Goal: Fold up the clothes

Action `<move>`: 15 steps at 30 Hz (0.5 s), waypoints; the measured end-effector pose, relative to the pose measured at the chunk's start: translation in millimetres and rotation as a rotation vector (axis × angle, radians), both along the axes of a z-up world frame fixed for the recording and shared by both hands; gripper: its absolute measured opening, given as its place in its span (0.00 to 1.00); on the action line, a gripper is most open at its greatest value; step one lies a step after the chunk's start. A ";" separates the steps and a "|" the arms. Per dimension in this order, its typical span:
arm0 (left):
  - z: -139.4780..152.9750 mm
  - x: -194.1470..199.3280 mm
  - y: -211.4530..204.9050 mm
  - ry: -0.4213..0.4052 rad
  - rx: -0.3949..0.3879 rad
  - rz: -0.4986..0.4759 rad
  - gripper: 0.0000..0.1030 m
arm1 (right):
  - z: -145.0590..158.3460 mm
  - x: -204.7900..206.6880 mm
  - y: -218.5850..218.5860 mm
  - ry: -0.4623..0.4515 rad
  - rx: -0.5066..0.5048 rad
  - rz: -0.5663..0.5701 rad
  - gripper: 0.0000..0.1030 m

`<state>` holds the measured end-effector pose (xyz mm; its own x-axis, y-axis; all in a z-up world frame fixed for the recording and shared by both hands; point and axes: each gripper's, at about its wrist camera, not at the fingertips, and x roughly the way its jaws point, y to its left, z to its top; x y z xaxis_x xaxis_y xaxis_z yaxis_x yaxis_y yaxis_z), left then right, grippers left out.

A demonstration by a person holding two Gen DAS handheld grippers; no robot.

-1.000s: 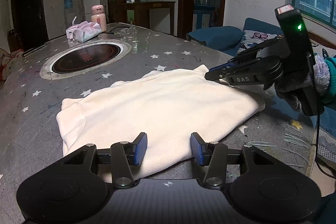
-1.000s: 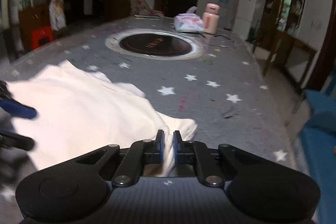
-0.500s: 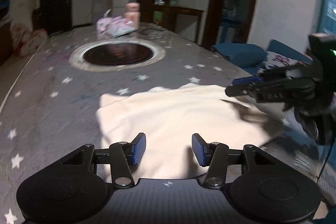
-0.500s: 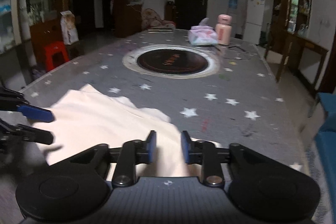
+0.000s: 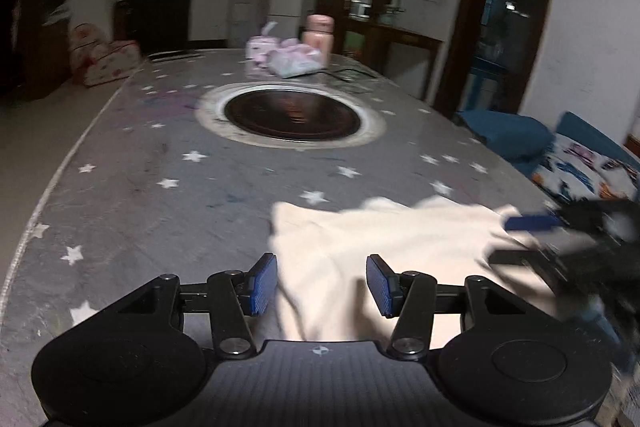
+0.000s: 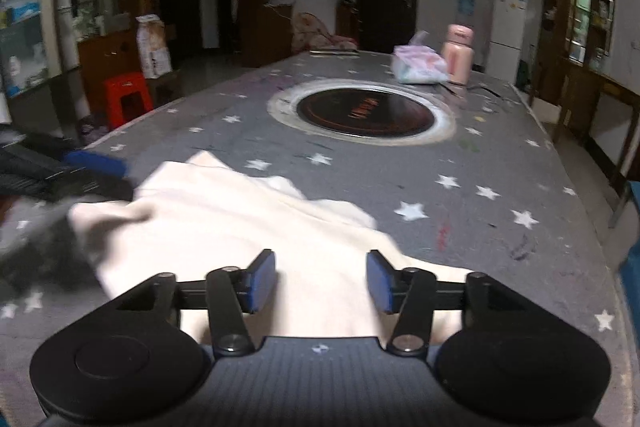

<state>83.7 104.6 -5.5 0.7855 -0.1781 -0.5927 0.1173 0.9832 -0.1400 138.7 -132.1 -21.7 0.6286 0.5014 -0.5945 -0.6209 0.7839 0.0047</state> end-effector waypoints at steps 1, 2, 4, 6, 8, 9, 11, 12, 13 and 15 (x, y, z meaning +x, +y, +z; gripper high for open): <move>-1.8 5.3 1.8 0.008 0.005 0.011 0.49 | 0.5 -2.9 3.6 0.003 0.007 0.018 0.52; -3.7 10.1 3.3 0.014 0.009 0.017 0.45 | 0.6 -5.8 7.4 0.005 0.011 0.035 0.52; -8.8 15.8 2.0 0.021 0.027 -0.007 0.30 | -0.3 -12.0 15.9 0.006 0.012 0.072 0.54; -13.5 20.5 -0.7 0.023 0.057 -0.012 0.16 | -2.6 -18.4 25.2 0.002 0.005 0.119 0.56; -15.9 23.3 -1.4 0.015 0.087 0.010 0.07 | -6.5 -22.1 32.1 -0.002 -0.013 0.146 0.57; -16.1 23.2 -0.7 0.004 0.100 0.024 0.06 | -8.9 -22.8 34.4 -0.001 -0.022 0.150 0.58; -18.9 24.0 -1.6 -0.014 0.163 0.061 0.04 | -16.5 -24.0 37.5 -0.001 -0.036 0.151 0.60; -21.9 26.9 -0.1 0.002 0.178 0.078 0.04 | -18.5 -23.7 36.4 0.000 -0.030 0.147 0.62; -25.3 30.5 3.8 0.030 0.170 0.089 0.04 | -20.4 -22.8 34.4 0.002 -0.018 0.141 0.64; -26.0 31.3 8.8 0.048 0.133 0.093 0.04 | -20.9 -22.3 32.3 0.008 -0.007 0.134 0.66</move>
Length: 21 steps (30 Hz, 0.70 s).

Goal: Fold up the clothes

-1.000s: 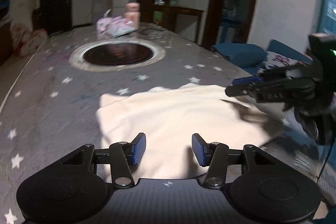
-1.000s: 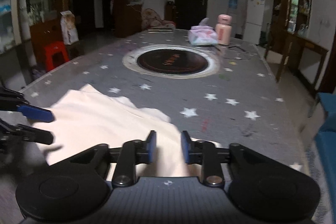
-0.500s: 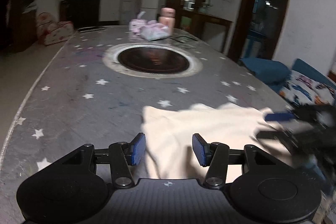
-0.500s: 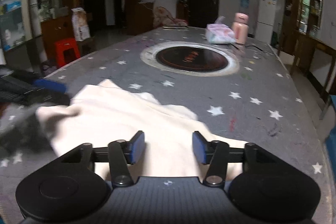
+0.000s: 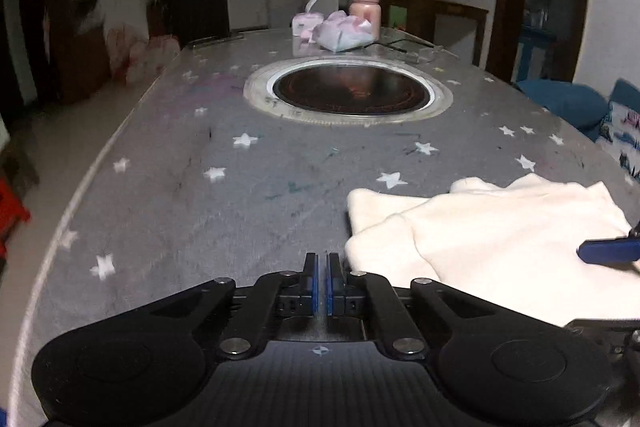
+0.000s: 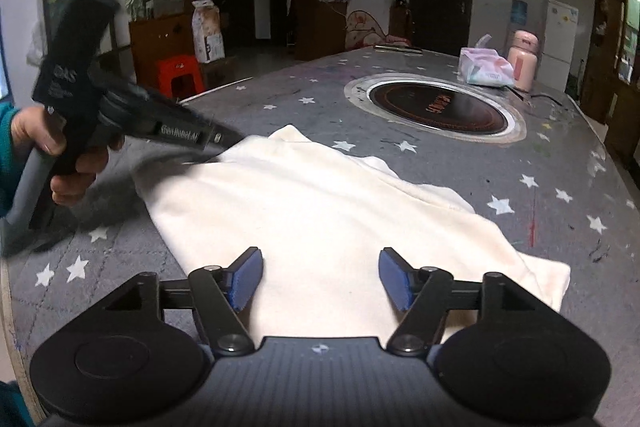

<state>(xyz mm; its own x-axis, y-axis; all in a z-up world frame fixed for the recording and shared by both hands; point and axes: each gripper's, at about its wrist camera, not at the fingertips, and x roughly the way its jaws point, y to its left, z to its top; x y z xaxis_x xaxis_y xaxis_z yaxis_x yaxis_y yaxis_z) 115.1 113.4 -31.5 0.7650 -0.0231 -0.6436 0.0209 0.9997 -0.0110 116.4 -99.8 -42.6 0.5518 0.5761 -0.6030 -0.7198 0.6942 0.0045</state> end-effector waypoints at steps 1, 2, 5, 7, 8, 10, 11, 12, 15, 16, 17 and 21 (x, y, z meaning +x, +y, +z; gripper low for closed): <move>4.1 -1.9 -0.3 -0.009 -0.014 -0.010 0.05 | 0.6 -0.1 -0.3 0.001 0.000 -0.002 0.67; 9.3 -4.9 -1.8 -0.031 -0.024 -0.022 0.06 | 1.7 0.0 -0.9 0.004 0.001 -0.002 0.67; 23.1 -10.3 -11.3 -0.067 -0.071 -0.075 0.23 | 6.8 4.5 -6.2 0.031 0.031 -0.009 0.80; 29.1 -10.5 -19.2 -0.071 -0.108 -0.117 0.48 | 11.3 10.4 -10.7 0.046 0.056 -0.026 0.81; 29.7 -8.8 -23.7 -0.071 -0.113 -0.133 0.53 | 13.5 13.2 -13.1 0.051 0.066 -0.035 0.81; 30.6 -4.9 -32.4 -0.067 -0.127 -0.166 0.53 | 18.7 20.3 -19.1 0.062 0.086 -0.053 0.81; 29.6 -0.7 -35.8 -0.057 -0.144 -0.180 0.53 | 20.7 24.0 -22.1 0.067 0.090 -0.060 0.81; 28.0 3.8 -38.8 -0.045 -0.158 -0.191 0.53 | 20.7 27.7 -24.3 0.067 0.086 -0.066 0.82; 22.9 15.9 -44.3 -0.021 -0.162 -0.175 0.53 | 16.4 42.8 -31.5 0.068 0.064 -0.090 0.82; 22.2 18.3 -43.9 -0.025 -0.156 -0.161 0.53 | 13.2 48.1 -33.6 0.080 0.060 -0.100 0.82; 21.8 20.0 -43.0 -0.033 -0.138 -0.141 0.53 | 9.7 53.3 -35.6 0.100 0.060 -0.107 0.82; 22.3 22.1 -31.7 -0.028 -0.127 -0.084 0.53 | 3.1 63.2 -40.3 0.137 0.068 -0.112 0.83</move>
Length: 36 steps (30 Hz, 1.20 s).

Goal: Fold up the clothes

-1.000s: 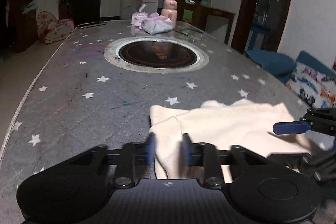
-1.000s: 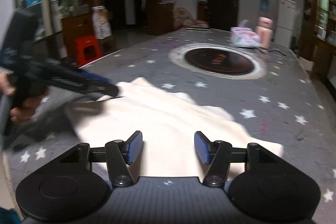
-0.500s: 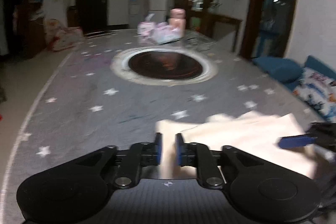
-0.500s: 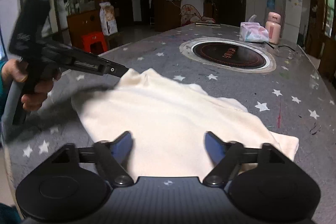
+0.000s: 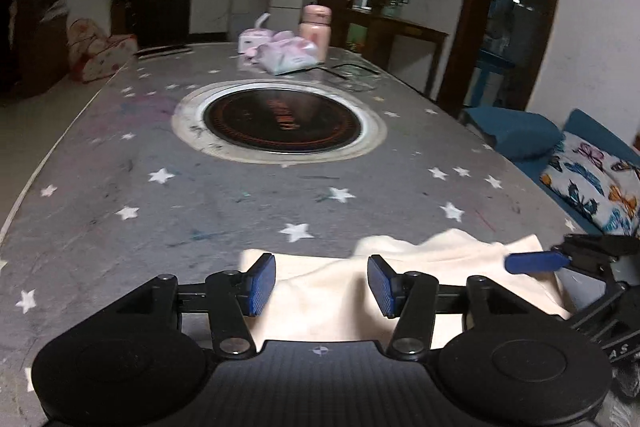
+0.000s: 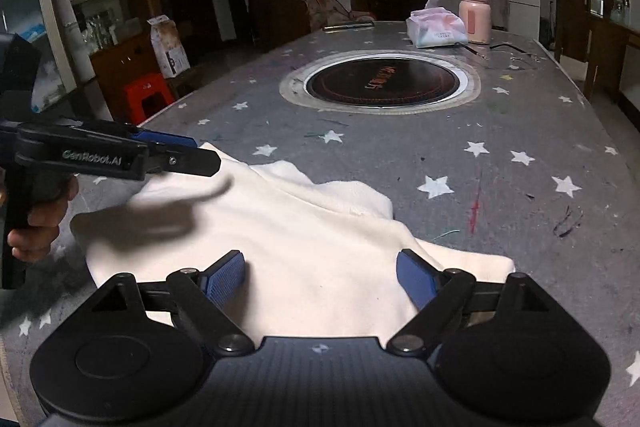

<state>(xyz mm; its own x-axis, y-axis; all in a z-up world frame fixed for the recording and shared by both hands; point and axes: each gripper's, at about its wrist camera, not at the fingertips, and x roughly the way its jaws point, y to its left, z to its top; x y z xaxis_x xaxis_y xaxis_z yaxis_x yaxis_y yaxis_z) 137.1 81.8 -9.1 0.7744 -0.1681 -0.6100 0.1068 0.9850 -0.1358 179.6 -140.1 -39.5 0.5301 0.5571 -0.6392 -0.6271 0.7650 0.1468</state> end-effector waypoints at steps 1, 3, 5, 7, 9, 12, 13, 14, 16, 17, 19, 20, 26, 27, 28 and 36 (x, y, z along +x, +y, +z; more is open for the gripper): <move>1.3 -2.0 1.1 -0.003 0.010 0.005 0.53 | 0.2 -0.2 -0.2 -0.001 0.002 0.000 0.83; 3.9 -8.5 -1.4 -0.020 0.023 -0.015 0.54 | 4.6 -4.4 -1.0 -0.016 0.017 0.003 0.85; 4.4 -14.0 -7.6 -0.028 0.042 -0.037 0.59 | 10.8 -11.4 -0.5 -0.049 0.017 0.003 0.89; 2.8 -20.1 -13.1 -0.030 0.050 -0.054 0.61 | 16.1 -19.2 -0.1 -0.077 0.015 0.001 0.96; 1.4 -26.2 -16.9 -0.033 0.051 -0.065 0.66 | 18.6 -25.3 -1.0 -0.087 0.021 -0.001 1.00; 1.2 -37.7 -16.9 -0.041 0.047 -0.061 0.77 | 20.1 -35.0 -3.5 -0.100 0.026 -0.008 1.00; 1.3 -41.4 -16.5 -0.041 0.045 -0.056 0.85 | 20.1 -37.6 -4.5 -0.101 0.027 -0.015 1.00; 1.1 -45.4 -16.0 -0.042 0.044 -0.053 0.90 | 19.7 -40.4 -6.0 -0.100 0.026 -0.026 1.00; 1.2 -52.6 -15.8 -0.047 0.050 -0.053 0.94 | 17.9 -44.4 -9.0 -0.085 0.032 -0.037 1.00; 1.1 -56.5 -15.8 -0.050 0.053 -0.052 0.97 | 16.3 -46.6 -11.2 -0.070 0.043 -0.036 1.00; 0.9 -61.7 -14.5 -0.054 0.045 -0.044 1.00 | 14.2 -50.3 -13.2 -0.050 0.057 -0.035 1.00; 0.7 -64.2 -13.9 -0.056 0.041 -0.041 1.00 | 13.2 -53.5 -13.8 -0.048 0.057 -0.039 1.00; -3.2 -75.7 -16.7 -0.052 0.046 -0.035 1.00 | 7.8 -70.3 -10.8 -0.112 -0.007 -0.079 1.00; -3.9 -77.8 -17.9 -0.056 0.054 -0.036 1.00 | 6.0 -72.0 -10.0 -0.116 -0.027 -0.079 1.00; -4.8 -79.4 -18.9 -0.061 0.064 -0.036 1.00 | 4.3 -73.6 -9.1 -0.120 -0.046 -0.079 1.00; -18.6 -74.5 -14.5 -0.017 0.084 0.019 1.00 | -4.1 -83.6 -4.9 -0.129 -0.117 -0.086 1.00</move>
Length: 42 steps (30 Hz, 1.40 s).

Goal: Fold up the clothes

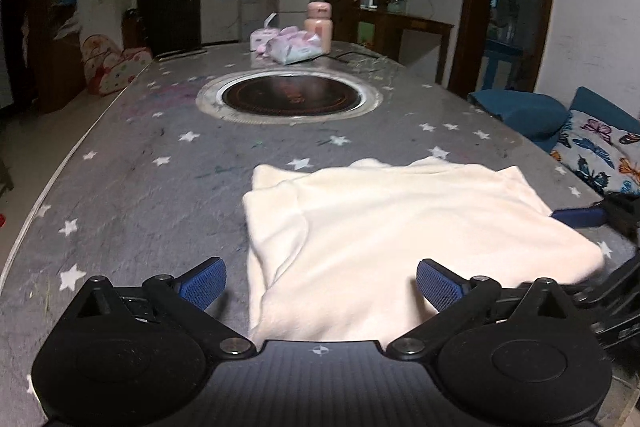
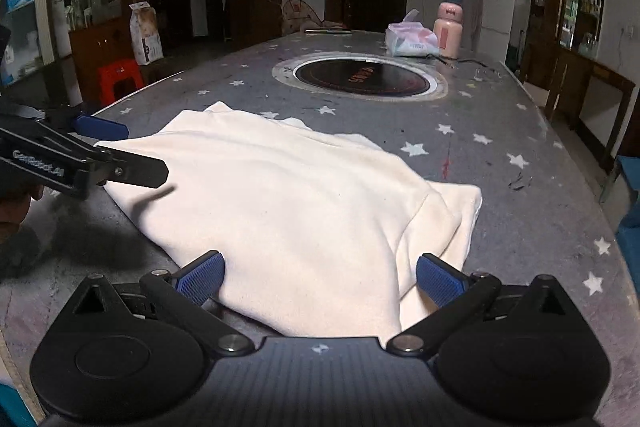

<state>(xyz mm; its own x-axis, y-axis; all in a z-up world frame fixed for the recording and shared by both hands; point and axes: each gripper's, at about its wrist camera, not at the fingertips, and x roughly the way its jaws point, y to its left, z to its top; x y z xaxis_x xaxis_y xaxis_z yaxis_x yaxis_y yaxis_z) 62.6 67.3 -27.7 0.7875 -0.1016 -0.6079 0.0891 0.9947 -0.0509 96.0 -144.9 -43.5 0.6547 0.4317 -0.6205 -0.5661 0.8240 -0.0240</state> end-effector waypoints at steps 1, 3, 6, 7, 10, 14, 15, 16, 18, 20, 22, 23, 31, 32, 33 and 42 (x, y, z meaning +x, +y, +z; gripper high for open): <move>-0.9 -0.8 1.8 0.002 -0.002 0.004 1.00 | 3.2 -1.8 -1.6 -0.014 0.001 -0.002 1.00; -2.6 -1.0 3.6 0.006 -0.001 0.009 1.00 | 10.3 -4.5 -4.4 -0.041 0.007 -0.009 1.00; -5.2 -2.0 4.1 0.012 -0.006 0.019 1.00 | 17.4 -3.2 -5.6 -0.080 0.009 -0.038 1.00; -5.6 -2.7 4.1 0.013 -0.007 0.019 1.00 | 17.5 -2.4 -4.8 -0.094 0.002 -0.048 1.00; -5.8 -4.2 3.7 0.014 -0.007 0.024 1.00 | 6.5 2.0 1.4 -0.087 -0.078 -0.063 1.00; -4.1 -4.3 6.3 0.015 -0.012 0.032 1.00 | 5.7 -2.3 -3.9 -0.096 -0.066 -0.069 1.00; -3.6 -4.6 6.7 0.013 -0.012 0.032 1.00 | 9.4 -4.1 -7.5 -0.104 -0.052 -0.075 1.00; -3.3 -4.8 7.0 0.010 -0.011 0.032 1.00 | 12.4 -5.7 -10.8 -0.112 -0.042 -0.085 1.00; -3.4 -4.9 7.7 0.010 -0.014 0.034 1.00 | 15.4 -7.7 -17.6 -0.123 -0.051 -0.116 1.00; -4.6 -4.0 8.4 0.018 -0.022 0.038 1.00 | 11.2 -6.3 -22.1 -0.109 -0.075 -0.134 1.00; -5.0 -4.0 8.5 0.025 -0.028 0.041 1.00 | 4.4 -6.7 -28.9 -0.092 -0.064 -0.141 1.00; -4.4 -4.6 8.6 0.025 -0.027 0.041 1.00 | 5.6 -7.6 -31.6 -0.089 -0.047 -0.143 1.00; -2.8 -3.9 13.6 0.024 -0.030 0.062 1.00 | 15.5 -15.9 -55.3 -0.108 -0.040 -0.216 1.00; -3.4 -3.1 13.6 0.028 -0.032 0.064 1.00 | 10.0 -14.7 -55.8 -0.089 -0.064 -0.219 1.00; -3.7 -2.7 13.1 0.031 -0.033 0.066 1.00 | 4.4 -14.1 -55.8 -0.071 -0.075 -0.211 1.00; -1.9 -1.9 15.5 0.039 -0.035 0.073 1.00 | 20.8 -2.2 -50.3 -0.133 -0.063 -0.178 1.00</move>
